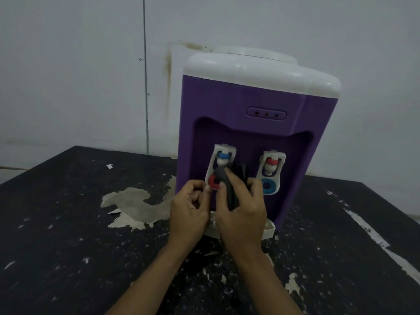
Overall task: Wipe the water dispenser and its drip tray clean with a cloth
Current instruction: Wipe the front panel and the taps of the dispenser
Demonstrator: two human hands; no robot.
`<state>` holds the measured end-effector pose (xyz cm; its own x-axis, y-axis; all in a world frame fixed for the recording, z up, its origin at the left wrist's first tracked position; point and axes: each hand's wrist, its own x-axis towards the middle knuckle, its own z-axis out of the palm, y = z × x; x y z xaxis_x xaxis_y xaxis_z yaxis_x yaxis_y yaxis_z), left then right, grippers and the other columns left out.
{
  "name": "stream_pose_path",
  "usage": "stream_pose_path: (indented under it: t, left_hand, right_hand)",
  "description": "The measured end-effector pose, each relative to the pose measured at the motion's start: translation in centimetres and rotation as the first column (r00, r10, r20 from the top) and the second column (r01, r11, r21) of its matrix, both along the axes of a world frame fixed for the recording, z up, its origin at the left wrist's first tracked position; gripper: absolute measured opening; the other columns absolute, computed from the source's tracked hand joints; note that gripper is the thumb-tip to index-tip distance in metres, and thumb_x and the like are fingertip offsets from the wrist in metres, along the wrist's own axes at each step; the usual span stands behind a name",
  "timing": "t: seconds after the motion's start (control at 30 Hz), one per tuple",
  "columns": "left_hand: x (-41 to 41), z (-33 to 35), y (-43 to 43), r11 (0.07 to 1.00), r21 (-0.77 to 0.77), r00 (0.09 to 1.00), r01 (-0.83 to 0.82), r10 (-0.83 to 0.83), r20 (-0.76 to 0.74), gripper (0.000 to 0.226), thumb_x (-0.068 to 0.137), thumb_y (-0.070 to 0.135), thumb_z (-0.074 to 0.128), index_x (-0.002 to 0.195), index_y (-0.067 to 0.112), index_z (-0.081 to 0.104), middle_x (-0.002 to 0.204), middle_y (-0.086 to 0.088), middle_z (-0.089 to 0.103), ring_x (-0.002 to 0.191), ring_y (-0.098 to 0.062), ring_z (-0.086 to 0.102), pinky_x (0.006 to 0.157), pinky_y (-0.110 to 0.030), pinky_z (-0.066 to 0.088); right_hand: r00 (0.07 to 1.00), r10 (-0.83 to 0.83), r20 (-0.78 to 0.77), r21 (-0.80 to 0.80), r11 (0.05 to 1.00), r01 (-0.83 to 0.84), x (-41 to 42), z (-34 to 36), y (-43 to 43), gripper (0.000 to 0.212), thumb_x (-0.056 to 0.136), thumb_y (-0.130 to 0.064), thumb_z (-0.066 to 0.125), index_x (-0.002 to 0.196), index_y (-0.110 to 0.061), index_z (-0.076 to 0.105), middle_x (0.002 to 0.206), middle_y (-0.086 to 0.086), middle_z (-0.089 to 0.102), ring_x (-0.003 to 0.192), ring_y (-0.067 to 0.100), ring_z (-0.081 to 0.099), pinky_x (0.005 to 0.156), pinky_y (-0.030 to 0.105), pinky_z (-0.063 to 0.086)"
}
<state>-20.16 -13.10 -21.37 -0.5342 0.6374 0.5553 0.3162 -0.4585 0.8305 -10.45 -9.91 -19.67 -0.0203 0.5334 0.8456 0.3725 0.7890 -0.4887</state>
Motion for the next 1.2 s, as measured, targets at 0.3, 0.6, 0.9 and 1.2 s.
stream_pose_path:
  t: [0.3, 0.6, 0.9, 1.2]
  left_hand:
    - [0.2, 0.0, 0.1, 1.000, -0.006, 0.999, 0.013, -0.013, 0.034, 0.011, 0.100, 0.017, 0.058, 0.091, 0.019, 0.064, 0.065, -0.011, 0.065, 0.051, -0.026, 0.057, 0.046, -0.039, 0.047]
    - [0.1, 0.1, 0.0, 1.000, -0.004, 0.998, 0.015, -0.015, 0.059, 0.014, 0.099, 0.007, 0.059, 0.093, 0.018, 0.065, 0.070, -0.007, 0.069, 0.059, -0.015, 0.064, 0.054, -0.023, 0.051]
    - [0.2, -0.1, 0.0, 1.000, -0.012, 0.998, 0.010, -0.009, 0.056, 0.010, 0.099, 0.008, 0.059, 0.097, 0.016, 0.066, 0.074, -0.006, 0.071, 0.064, -0.019, 0.068, 0.057, -0.023, 0.054]
    - [0.2, -0.3, 0.3, 0.999, -0.020, 0.999, -0.047, 0.046, -0.011, 0.012, 0.101, 0.023, 0.057, 0.091, 0.022, 0.062, 0.062, -0.017, 0.056, 0.048, -0.020, 0.045, 0.044, -0.037, 0.041]
  right_hand:
    - [0.996, 0.020, 0.082, -0.016, 1.000, -0.019, 0.6, -0.5, 0.3, 0.035, 0.093, -0.019, 0.068, 0.128, -0.021, 0.066, 0.102, -0.005, 0.049, 0.075, 0.001, 0.050, 0.062, 0.006, 0.046]
    - [0.987, 0.113, 0.112, -0.035, 0.993, -0.109, -0.2, -0.8, 0.1, 0.033, 0.095, -0.025, 0.064, 0.128, -0.024, 0.066, 0.101, -0.007, 0.049, 0.072, 0.005, 0.053, 0.057, 0.014, 0.049]
    - [0.980, 0.082, 0.182, -0.042, 0.996, -0.075, 0.0, -0.8, -0.4, 0.033, 0.098, -0.030, 0.058, 0.130, -0.027, 0.063, 0.104, -0.008, 0.049, 0.074, 0.002, 0.053, 0.060, 0.008, 0.046]
    - [0.991, -0.061, -0.122, -0.193, 0.981, 0.037, 1.6, 3.3, -0.4, 0.035, 0.086, -0.027, 0.069, 0.101, -0.030, 0.037, 0.078, -0.013, 0.052, 0.068, 0.004, 0.055, 0.055, 0.013, 0.041]
